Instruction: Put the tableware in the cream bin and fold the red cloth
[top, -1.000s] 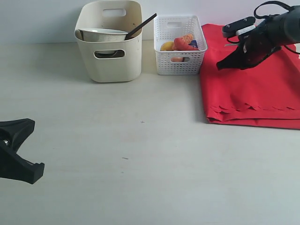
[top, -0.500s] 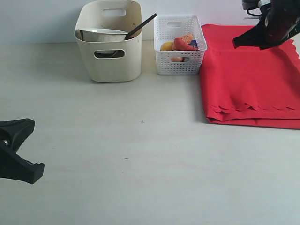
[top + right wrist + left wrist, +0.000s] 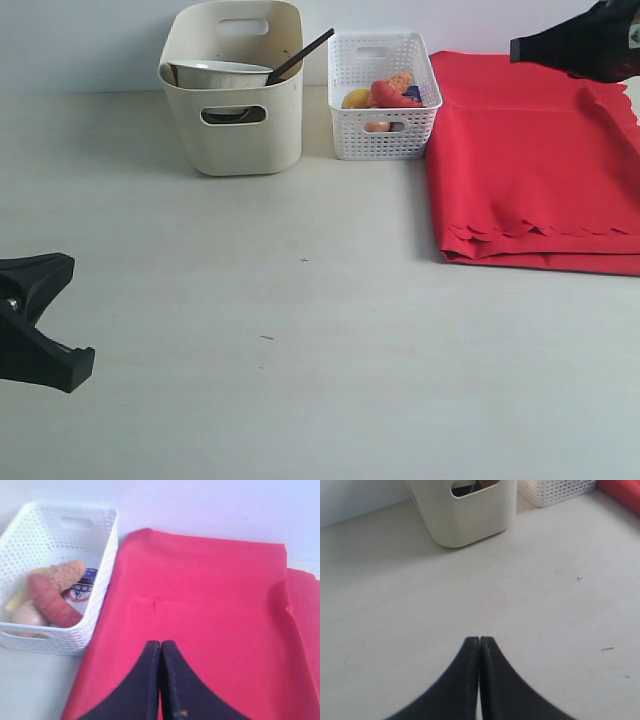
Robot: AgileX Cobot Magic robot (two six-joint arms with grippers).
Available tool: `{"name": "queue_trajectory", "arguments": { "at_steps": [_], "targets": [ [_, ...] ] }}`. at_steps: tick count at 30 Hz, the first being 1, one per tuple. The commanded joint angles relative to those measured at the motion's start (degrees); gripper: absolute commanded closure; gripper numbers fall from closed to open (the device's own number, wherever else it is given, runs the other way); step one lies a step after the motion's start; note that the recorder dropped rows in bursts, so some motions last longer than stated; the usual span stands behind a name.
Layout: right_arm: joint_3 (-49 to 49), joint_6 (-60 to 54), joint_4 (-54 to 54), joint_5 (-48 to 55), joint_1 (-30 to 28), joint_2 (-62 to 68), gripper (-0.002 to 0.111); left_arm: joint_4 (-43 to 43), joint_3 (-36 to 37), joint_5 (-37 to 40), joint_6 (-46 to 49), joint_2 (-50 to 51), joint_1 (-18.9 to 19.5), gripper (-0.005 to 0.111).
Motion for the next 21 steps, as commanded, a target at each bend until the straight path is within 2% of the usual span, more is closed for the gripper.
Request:
{"name": "queue_trajectory", "arguments": {
  "at_steps": [1, 7, 21],
  "targets": [
    [5.3, 0.9, -0.2, -7.5, 0.0, -6.3, 0.108, 0.4, 0.2, 0.6, 0.2, -0.3, 0.2, 0.104],
    [8.2, 4.9, -0.2, -11.8, 0.0, -12.1, 0.108, 0.4, 0.2, 0.6, 0.2, -0.3, 0.2, 0.104],
    [8.3, 5.3, -0.2, -11.8, 0.0, -12.3, 0.108, 0.4, 0.2, 0.6, 0.2, -2.1, 0.2, 0.104]
  ]
}}
